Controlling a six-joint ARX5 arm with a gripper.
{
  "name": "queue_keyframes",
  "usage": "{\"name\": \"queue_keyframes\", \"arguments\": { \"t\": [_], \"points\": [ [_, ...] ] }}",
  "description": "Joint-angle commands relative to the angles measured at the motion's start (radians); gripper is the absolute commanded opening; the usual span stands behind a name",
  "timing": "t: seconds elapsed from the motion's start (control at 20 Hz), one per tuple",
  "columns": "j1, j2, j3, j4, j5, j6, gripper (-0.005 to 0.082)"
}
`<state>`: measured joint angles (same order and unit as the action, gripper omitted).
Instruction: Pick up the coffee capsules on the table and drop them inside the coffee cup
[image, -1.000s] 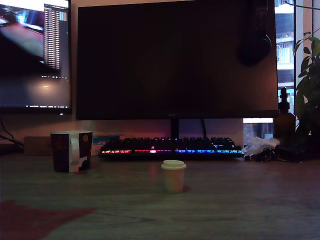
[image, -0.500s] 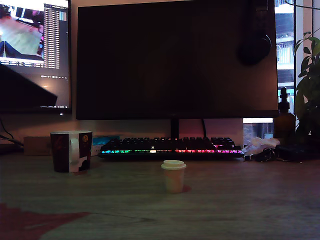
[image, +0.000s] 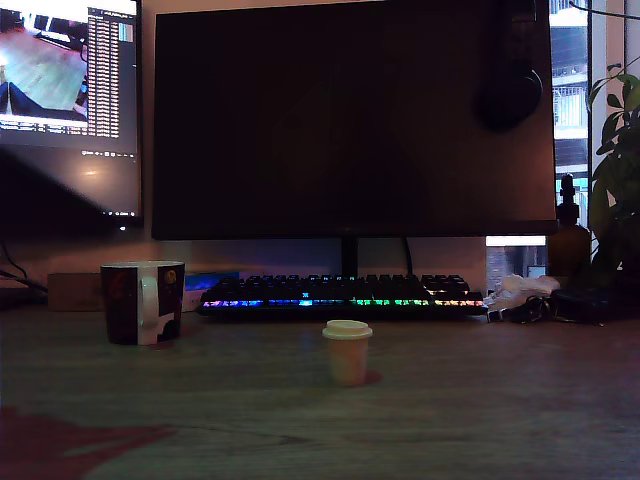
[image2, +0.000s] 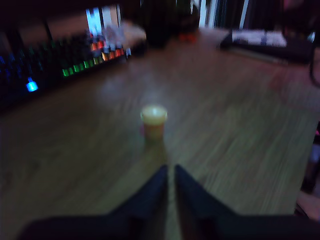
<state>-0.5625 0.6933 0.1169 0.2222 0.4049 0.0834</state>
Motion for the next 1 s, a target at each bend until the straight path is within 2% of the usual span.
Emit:
{"name": "queue_keyframes", "arguments": {
  "t": [0.0, 0.2, 0.7, 0.95],
  "points": [
    [-0.003, 0.063, -0.03, 0.075, -0.016, 0.011, 0.0399],
    [-0.003, 0.197, -0.03, 0.222, -0.022, 0.011, 0.043],
    [-0.003, 0.49, -0.026, 0.568, -0.021, 0.031, 0.0429],
    [-0.004, 0.636, 0.012, 0.675, -0.006, 0.032, 0.0429]
  ]
}}
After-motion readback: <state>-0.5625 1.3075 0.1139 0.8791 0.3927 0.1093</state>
